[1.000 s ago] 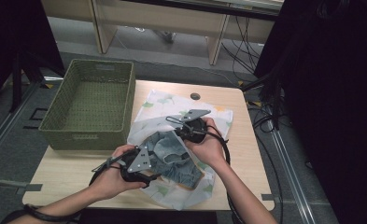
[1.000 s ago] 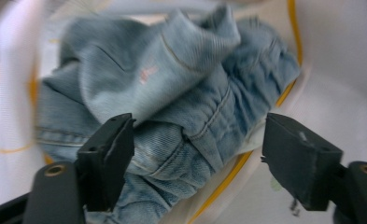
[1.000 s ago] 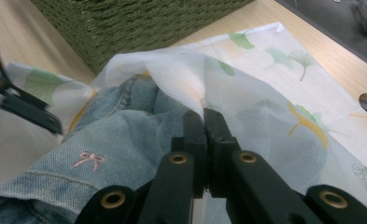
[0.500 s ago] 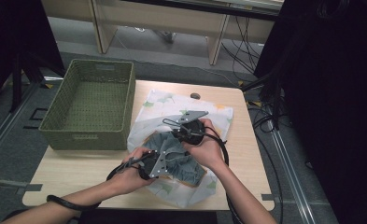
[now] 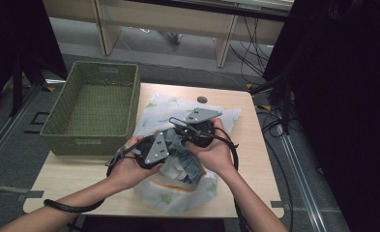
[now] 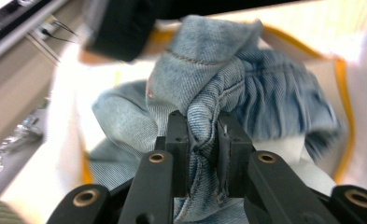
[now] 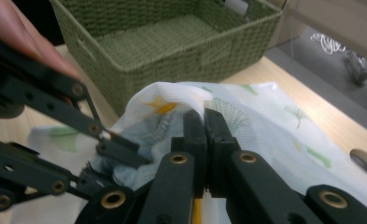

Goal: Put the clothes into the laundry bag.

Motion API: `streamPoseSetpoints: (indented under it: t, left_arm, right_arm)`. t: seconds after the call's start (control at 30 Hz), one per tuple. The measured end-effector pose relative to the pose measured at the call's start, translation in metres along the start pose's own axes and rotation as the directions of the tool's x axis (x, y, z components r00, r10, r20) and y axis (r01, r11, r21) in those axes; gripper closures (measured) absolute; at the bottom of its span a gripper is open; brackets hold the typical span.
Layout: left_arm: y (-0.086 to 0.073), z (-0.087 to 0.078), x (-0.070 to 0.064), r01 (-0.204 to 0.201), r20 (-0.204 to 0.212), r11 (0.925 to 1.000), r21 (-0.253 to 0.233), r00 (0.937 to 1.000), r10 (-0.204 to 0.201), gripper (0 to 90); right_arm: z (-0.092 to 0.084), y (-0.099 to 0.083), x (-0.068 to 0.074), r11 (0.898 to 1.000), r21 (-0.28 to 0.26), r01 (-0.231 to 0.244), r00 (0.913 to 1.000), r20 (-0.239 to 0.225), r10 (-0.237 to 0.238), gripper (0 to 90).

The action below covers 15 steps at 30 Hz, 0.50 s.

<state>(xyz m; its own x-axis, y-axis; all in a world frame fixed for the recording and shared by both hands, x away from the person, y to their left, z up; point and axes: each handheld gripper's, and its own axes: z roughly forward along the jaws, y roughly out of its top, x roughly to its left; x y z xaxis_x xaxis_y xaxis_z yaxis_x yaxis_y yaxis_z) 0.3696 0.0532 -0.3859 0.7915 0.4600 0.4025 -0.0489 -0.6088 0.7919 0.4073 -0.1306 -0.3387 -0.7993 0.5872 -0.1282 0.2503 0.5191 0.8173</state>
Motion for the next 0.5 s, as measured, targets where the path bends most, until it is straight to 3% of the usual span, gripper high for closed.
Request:
streamPoseSetpoints:
  t: [0.07, 0.17, 0.43, 0.5]
  left_arm:
    - [0.005, -0.004, 0.003, -0.015, -0.022, 0.9999, -0.002, 0.9996, 0.015, 76.4]
    - [0.003, 0.004, 0.003, -0.029, -0.025, 0.9995, 0.015, 0.9993, 0.030, 76.1]
    - [-0.037, 0.075, -0.008, -0.011, 0.052, 0.9937, 0.111, 0.9986, 0.005, 73.4]
    - [-0.043, 0.086, -0.009, -0.005, 0.067, 0.9915, 0.130, 0.9977, -0.003, 72.5]
  right_arm:
    - [-0.003, 0.003, 0.001, 1.000, -0.018, 0.007, 1.0000, 0.002, -0.007, 90.0]
    - [-0.004, 0.005, 0.001, 1.000, -0.026, 0.007, 1.0000, 0.004, -0.007, 90.0]
    - [-0.003, 0.001, -0.007, 0.999, -0.023, -0.029, 0.9996, 0.005, 0.029, 90.0]
    - [-0.002, -0.003, -0.011, 0.999, -0.014, -0.039, 0.9992, 0.006, 0.039, 90.0]
